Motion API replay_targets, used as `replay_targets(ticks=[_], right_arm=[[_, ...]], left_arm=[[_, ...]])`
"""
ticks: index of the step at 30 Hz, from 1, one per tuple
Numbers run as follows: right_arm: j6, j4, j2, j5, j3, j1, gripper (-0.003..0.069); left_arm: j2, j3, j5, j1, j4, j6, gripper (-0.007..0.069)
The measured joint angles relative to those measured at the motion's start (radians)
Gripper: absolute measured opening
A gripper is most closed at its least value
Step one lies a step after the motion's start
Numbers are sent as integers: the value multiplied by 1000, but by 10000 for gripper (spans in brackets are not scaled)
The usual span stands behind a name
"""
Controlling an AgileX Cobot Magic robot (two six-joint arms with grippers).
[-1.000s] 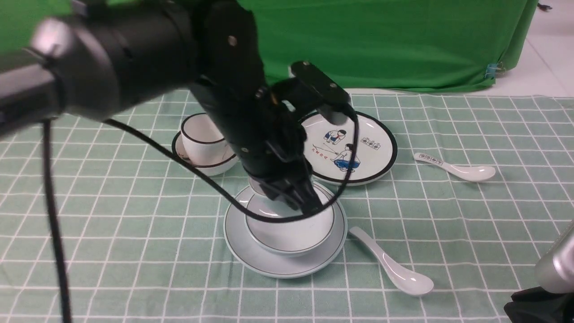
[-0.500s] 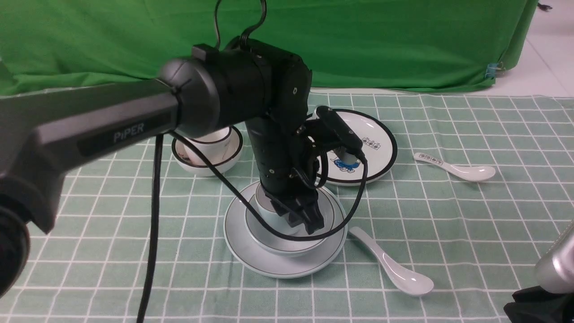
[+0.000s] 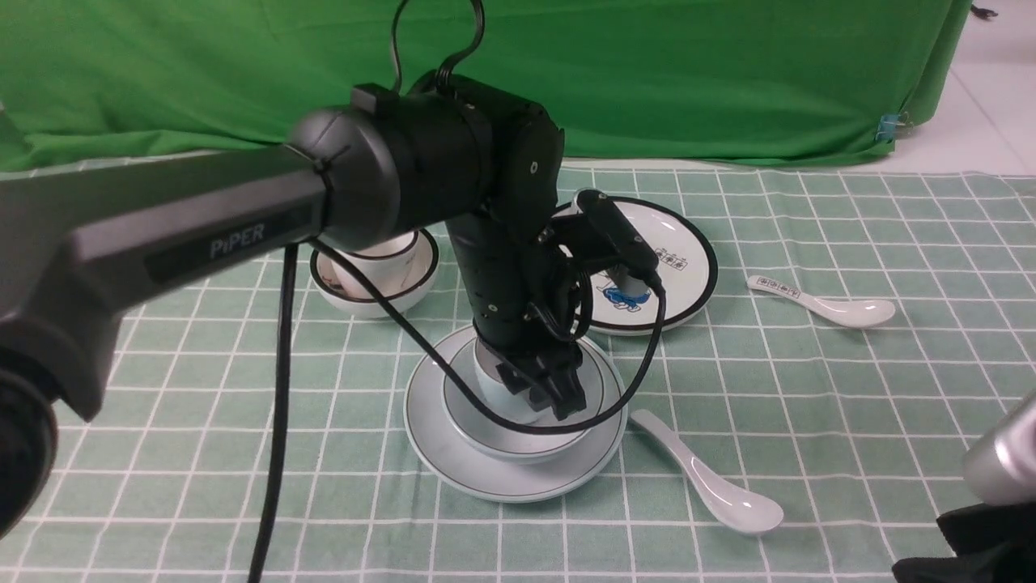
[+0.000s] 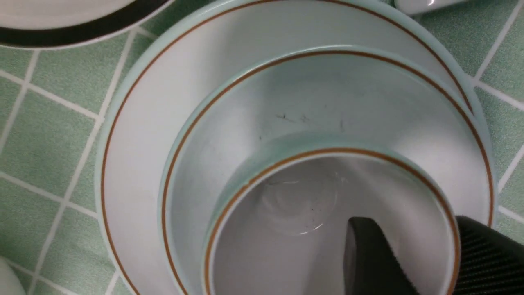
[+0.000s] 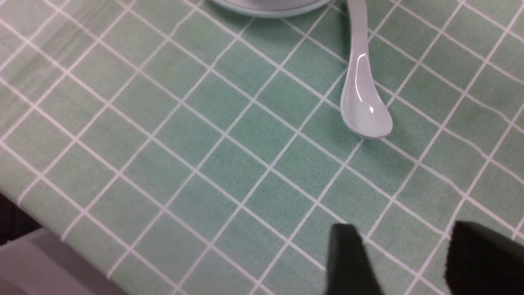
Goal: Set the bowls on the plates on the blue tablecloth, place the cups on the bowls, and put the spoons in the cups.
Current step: 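Place the cup upside down onto the bowl on the plate, then move the gripper down to the white spoon beside the saucer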
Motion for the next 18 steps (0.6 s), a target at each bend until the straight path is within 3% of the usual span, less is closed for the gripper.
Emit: replay_targets(ticks=[5, 9, 13, 16, 18], right_arm=[[0, -54, 162, -6, -28, -5, 441], [-37, -69, 331, -34, -97, -57, 441], [-140, -3, 519, -45, -187, -161, 441], [-293, 136, 652, -54, -264, -233, 441], [-371, 227, 742, -58, -315, -274, 441]], left_arm=[[-94, -18, 17, 0, -64, -49, 405], [-221, -57, 62, 0, -105, -116, 412], [-408, -62, 134, 0, -115, -159, 264], [-554, -11, 145, 0, -115, -172, 104], [-664, 60, 135, 0, -115, -179, 39]])
